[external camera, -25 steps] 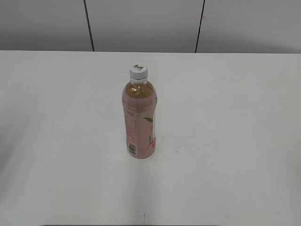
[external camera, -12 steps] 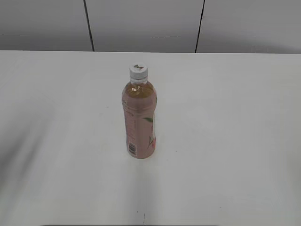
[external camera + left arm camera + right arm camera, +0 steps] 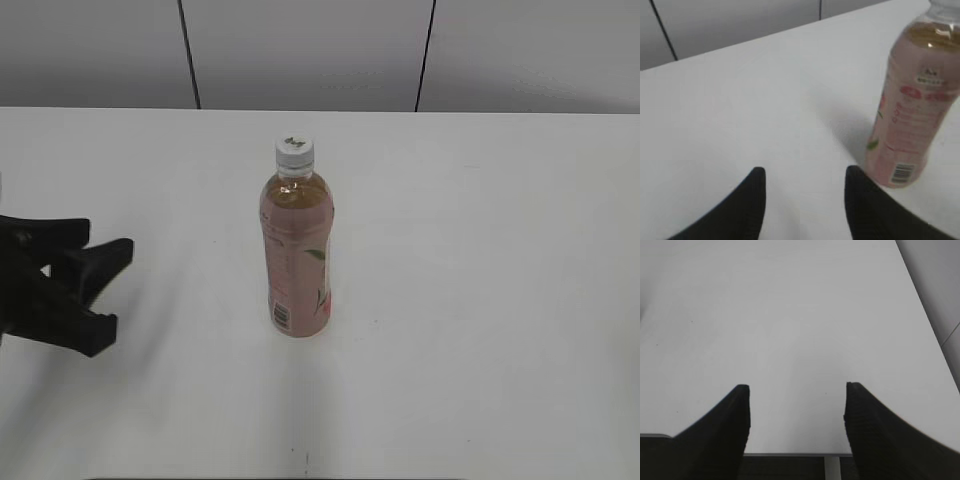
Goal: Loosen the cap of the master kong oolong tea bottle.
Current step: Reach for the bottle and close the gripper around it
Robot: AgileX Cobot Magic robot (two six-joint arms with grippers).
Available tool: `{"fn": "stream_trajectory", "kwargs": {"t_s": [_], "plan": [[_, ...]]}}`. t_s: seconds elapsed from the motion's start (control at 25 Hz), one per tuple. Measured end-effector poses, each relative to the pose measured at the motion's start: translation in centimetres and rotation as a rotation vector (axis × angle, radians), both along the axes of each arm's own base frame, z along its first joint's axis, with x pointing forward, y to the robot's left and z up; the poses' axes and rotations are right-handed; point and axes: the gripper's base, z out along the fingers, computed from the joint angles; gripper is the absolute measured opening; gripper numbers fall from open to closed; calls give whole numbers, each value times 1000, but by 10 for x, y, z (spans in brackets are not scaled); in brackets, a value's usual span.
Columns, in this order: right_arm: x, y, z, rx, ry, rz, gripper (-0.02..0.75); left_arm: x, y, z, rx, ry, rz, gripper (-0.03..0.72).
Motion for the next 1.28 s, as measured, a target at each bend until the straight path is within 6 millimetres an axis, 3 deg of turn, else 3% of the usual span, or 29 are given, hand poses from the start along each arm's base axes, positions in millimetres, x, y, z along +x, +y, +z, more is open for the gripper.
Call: {"fn": "stream_trajectory", "kwargs": {"t_s": [0.2,0.44,0.68,0.92,1.28], "plan": [[0,0,0,0,0,0,458,7,-21,-25,-20,51,-83,386],[0,0,0,0,0,0,458,16,-36,-42,-74,-36,-184,441],[0,0,0,0,0,0,458,19,-46,-66,-108,-53,-255,565],[0,0,0,0,0,0,458,21,-52,-97,-66,49,-302,588],[0,0,0,0,0,0,458,38,-69,-91,-94,-20,-368,588]]}}
